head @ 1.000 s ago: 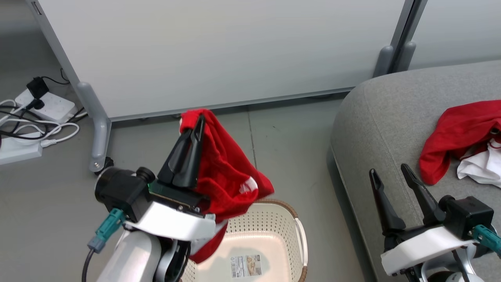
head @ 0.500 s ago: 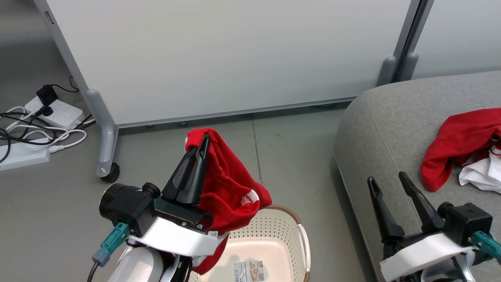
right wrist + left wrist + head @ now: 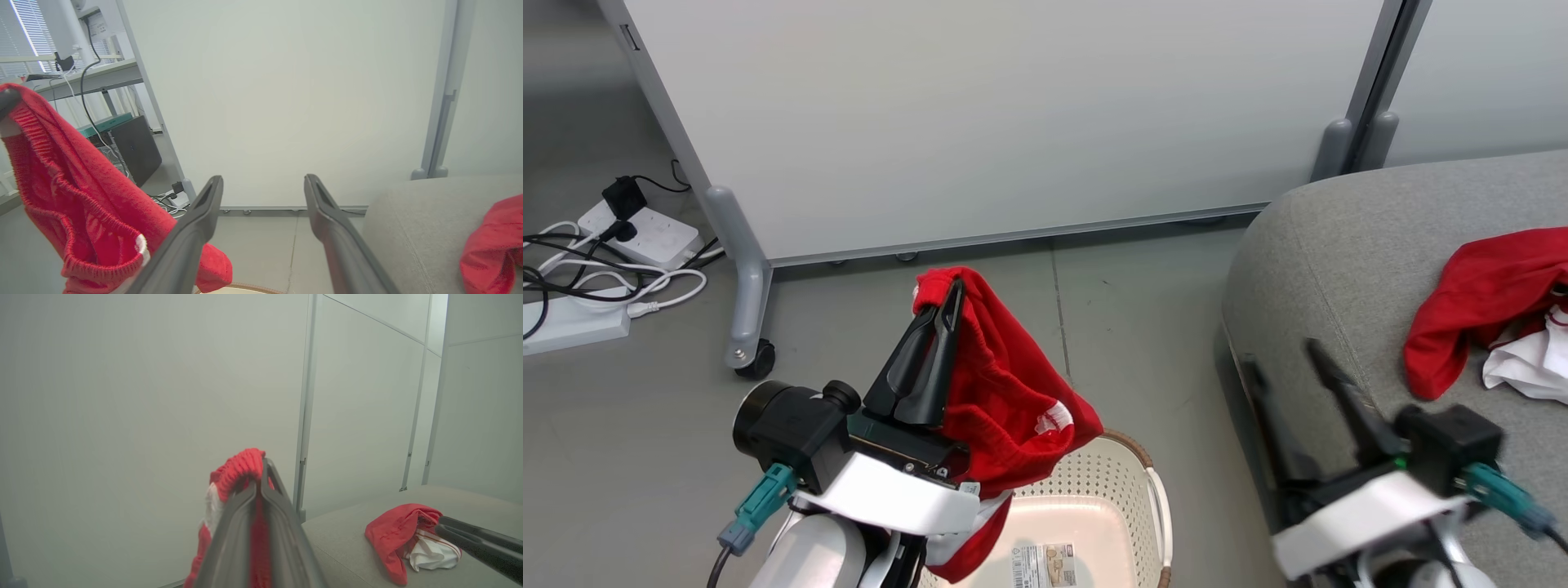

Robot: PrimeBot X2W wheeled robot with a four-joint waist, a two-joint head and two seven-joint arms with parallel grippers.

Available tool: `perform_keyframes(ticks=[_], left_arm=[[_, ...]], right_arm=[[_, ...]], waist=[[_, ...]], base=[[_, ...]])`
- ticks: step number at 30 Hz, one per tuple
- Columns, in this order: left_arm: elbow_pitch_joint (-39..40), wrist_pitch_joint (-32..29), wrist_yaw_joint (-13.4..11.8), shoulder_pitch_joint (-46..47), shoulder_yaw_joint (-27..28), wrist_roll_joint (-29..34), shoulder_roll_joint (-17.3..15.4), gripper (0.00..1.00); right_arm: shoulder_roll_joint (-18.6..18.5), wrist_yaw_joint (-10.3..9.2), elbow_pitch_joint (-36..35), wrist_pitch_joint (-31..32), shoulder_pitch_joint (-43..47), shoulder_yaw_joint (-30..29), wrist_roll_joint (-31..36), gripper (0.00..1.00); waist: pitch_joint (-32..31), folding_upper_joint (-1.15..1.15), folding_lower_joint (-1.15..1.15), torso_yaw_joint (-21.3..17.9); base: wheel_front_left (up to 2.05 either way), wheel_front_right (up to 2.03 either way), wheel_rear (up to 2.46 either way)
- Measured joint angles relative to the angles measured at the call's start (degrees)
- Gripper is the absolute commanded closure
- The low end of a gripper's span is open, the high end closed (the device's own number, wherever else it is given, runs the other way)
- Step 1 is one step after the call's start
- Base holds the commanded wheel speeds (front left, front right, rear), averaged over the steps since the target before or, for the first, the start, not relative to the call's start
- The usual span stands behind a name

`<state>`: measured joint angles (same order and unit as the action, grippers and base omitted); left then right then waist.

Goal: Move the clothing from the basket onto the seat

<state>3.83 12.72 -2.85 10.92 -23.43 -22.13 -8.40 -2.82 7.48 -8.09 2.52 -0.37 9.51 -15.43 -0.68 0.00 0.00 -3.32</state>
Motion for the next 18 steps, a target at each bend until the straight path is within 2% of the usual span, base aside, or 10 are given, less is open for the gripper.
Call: perform_keyframes(ticks=[7,13,18], left_arm=[[0.02,-0.02,0.00,0.34,-0.75,0.11,-0.04,1.00],[-0.10,-0.08,0.30,1.31,-1.54,0.12,0.03,1.00],[-0.24,-0.09,0.51,1.67,-2.37,0.36,0.21,1.00]], right_arm=[[-2.36,0.01,4.43,-0.02,-8.25,13.78,-3.97,0.00],[-3.14,0.01,11.88,-2.08,-15.66,25.40,-8.99,0.00],[-2.78,0.01,19.14,-4.88,-21.45,32.42,-12.46,0.00]], waist=[[0.72,0.00,0.00,0.33],[1.47,0.00,0.00,1.21],[2.06,0.00,0.00,1.97]], base=[[0.00,0.00,0.00],[0.00,0.00,0.00],[0.00,0.00,0.00]])
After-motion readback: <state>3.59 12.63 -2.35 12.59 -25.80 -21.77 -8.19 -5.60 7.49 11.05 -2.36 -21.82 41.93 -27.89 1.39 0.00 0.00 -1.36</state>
